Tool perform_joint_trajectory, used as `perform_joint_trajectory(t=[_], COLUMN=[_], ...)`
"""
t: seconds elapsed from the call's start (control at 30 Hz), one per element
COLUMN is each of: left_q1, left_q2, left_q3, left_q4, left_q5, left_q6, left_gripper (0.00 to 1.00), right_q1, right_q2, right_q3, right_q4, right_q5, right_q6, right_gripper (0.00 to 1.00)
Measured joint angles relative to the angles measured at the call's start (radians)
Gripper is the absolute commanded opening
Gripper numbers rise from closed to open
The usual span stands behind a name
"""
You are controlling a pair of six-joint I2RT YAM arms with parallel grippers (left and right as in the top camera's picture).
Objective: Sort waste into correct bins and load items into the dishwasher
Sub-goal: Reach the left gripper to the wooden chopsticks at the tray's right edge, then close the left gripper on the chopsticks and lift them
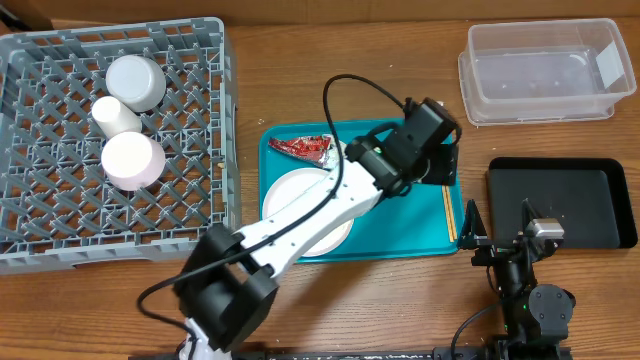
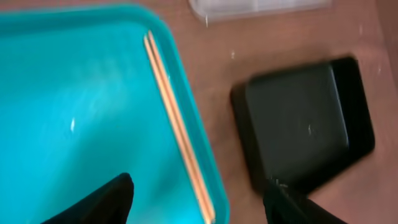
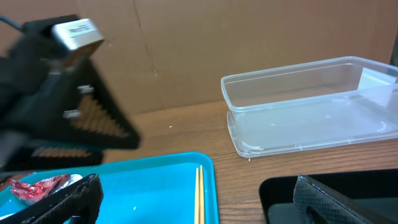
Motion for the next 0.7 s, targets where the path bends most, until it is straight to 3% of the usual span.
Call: perform_joint_trajectory(t=[0.2,0.4,0.7], left_q1=[-0.009,-0.009,-0.028], left_q2=[0.129,0.249,0.27], left_q3=[0.001,0.0,0.001], left_q4=[0.147,0.259,0.388], left_q5=[-0.161,-0.28,-0.377], left_q6=[-0.007,0.052,0.189], left_gripper=[0.75,0.7,0.74], right_q1=[0.0,0.0,0.0], right_q2=[0.0,0.0,0.0], right_q3=[0.0,0.0,0.0], right_q4=[0.0,0.0,0.0], right_q5=[0.0,0.0,0.0], right_q6=[0.0,-0.001,0.0], right_gripper=[1.0,1.0,1.0])
